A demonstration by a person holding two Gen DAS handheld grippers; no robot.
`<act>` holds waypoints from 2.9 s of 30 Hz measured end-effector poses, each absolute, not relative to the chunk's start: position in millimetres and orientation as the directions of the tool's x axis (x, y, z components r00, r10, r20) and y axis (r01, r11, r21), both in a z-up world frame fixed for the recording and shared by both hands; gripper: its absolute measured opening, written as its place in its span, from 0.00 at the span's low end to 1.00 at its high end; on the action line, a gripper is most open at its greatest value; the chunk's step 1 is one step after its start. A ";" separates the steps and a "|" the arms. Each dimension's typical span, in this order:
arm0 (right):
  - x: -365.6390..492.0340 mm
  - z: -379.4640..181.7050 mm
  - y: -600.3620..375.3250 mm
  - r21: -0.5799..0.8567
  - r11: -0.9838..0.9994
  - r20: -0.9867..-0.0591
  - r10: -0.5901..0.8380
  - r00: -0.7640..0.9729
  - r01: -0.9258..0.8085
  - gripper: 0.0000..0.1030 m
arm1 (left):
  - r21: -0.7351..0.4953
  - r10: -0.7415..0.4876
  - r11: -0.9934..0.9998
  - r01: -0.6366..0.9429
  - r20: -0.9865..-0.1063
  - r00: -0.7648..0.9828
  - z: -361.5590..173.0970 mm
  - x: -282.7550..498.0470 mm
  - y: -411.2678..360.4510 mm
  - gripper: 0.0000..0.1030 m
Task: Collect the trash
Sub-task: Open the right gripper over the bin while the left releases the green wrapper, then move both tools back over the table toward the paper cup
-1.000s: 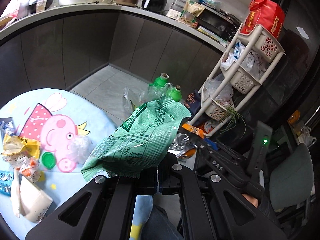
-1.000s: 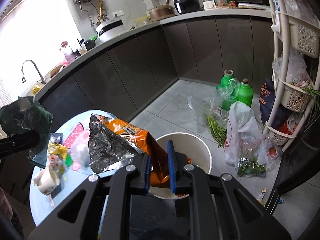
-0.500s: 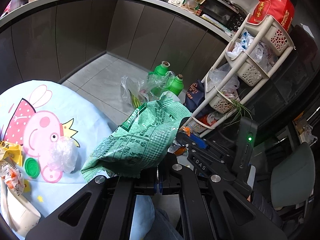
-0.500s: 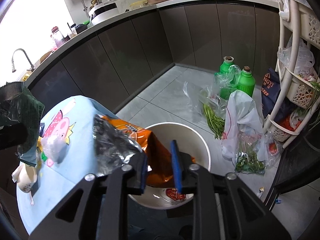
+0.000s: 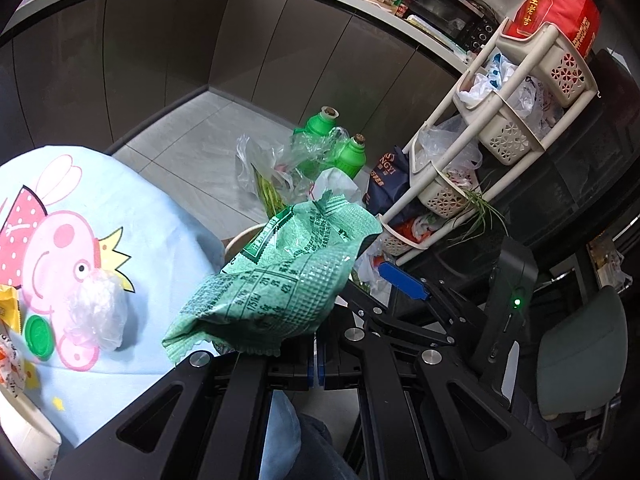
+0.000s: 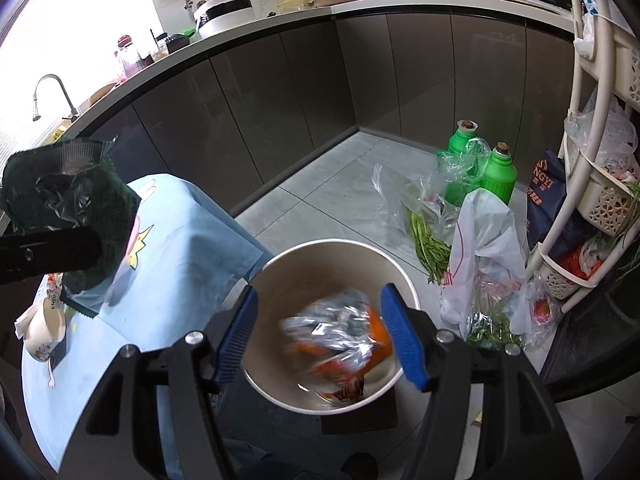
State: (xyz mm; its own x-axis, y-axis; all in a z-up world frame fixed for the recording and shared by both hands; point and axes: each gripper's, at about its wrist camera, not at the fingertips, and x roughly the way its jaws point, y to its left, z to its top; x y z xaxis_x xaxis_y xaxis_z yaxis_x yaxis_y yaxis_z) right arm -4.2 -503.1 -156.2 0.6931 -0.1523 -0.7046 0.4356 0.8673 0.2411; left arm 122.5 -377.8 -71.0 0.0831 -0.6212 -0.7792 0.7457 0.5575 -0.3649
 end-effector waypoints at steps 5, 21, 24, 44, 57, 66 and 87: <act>-5.2 -156.1 -504.9 0.235 0.868 -0.705 -0.158 0.692 0.438 0.63 | -0.367 -0.616 0.554 0.747 -0.785 0.071 -76.1 123.0 -383.6 0.01; -13.1 -178.0 -494.8 0.242 0.862 -0.741 -0.132 0.659 0.445 0.69 | -0.401 -0.578 0.501 0.767 -0.814 -0.048 -117.7 128.6 -430.3 0.01; -11.2 -179.9 -494.1 0.235 0.865 -0.748 -0.130 0.651 0.443 0.69 | -0.394 -0.568 0.505 0.768 -0.822 -0.049 -122.7 132.3 -437.3 0.01; -8.1 -170.8 -489.0 0.226 0.873 -0.734 -0.140 0.665 0.433 0.93 | -0.363 -0.616 0.578 0.731 -0.781 0.099 -89.7 139.4 -408.1 0.88; -10.4 -102.9 -439.8 0.295 0.886 -0.623 -0.104 0.775 0.357 0.96 | -0.349 -0.642 0.675 0.650 -0.712 0.284 -15.0 118.9 -289.4 0.91; 4.0 -66.2 -356.0 0.250 0.947 -0.595 -0.012 0.804 0.199 0.96 | -0.287 -0.537 0.813 0.507 -0.705 0.463 4.2 103.1 -155.4 0.92; 71.5 -91.6 -169.5 0.158 0.975 -0.723 0.222 0.655 -0.156 0.96 | -0.380 -0.465 0.886 0.267 -0.722 0.513 -43.7 95.2 20.4 0.92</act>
State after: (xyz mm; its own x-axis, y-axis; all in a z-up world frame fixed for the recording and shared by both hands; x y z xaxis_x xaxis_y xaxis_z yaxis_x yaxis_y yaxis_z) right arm 71.5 -169.5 -91.6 0.6548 0.2217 -0.7225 -0.1558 0.9751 0.1580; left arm 95.2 20.4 -43.7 0.5129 -0.4646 -0.7219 0.2668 0.8855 -0.3804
